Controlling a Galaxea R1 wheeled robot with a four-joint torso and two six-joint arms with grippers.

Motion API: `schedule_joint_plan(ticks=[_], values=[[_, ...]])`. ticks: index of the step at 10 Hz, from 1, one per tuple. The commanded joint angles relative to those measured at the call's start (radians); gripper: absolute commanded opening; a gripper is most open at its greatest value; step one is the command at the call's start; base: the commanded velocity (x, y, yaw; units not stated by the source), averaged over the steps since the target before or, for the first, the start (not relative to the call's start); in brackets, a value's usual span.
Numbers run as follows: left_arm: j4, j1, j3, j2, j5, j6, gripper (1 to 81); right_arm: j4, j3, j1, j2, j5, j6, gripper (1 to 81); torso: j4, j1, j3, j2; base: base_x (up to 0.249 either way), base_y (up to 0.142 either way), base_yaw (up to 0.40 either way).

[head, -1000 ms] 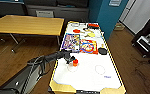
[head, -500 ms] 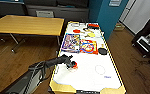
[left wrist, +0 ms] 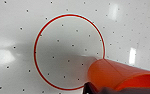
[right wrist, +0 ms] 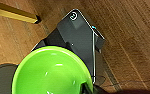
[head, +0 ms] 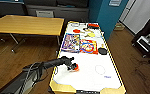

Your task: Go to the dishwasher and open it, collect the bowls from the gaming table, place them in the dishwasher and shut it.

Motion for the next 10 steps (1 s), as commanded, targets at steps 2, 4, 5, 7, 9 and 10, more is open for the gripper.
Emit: schedule_joint_plan(ticks=[2,4,5,7,9,10], values=[[0.005,-0.311,0.458,-0.250,0.025,0.003,1.0,-0.034,0.017,-0.007,-0.050,-0.062,-0.002,1.0,0.000,0.000,0.000,0.000,0.000,0.000,0.000],[0.007,-0.311,0.638,-0.412,0.022,0.002,1.0,-0.036,0.018,-0.014,-0.058,-0.068,-0.004,1.0,0.000,0.000,0.000,0.000,0.000,0.000,0.000],[0.009,-0.308,0.708,-0.477,0.022,0.002,1.0,-0.036,0.018,-0.016,-0.058,-0.068,-0.004,1.0,0.000,0.000,0.000,0.000,0.000,0.000,0.000],[0.013,-0.268,0.833,-0.614,0.021,0.003,1.0,-0.042,0.020,-0.017,-0.055,-0.069,-0.004,1.0,0.000,0.000,0.040,0.000,0.000,0.000,0.000],[0.013,-0.198,0.878,-0.691,0.019,0.009,1.0,-0.048,0.018,-0.022,-0.052,-0.069,-0.004,1.0,0.000,0.000,0.094,0.000,0.000,0.000,0.000],[0.043,-0.152,0.901,-0.735,0.012,0.009,1.0,-0.050,0.017,-0.025,-0.052,-0.069,-0.004,1.0,0.000,0.000,0.133,0.001,0.000,0.000,0.000]])
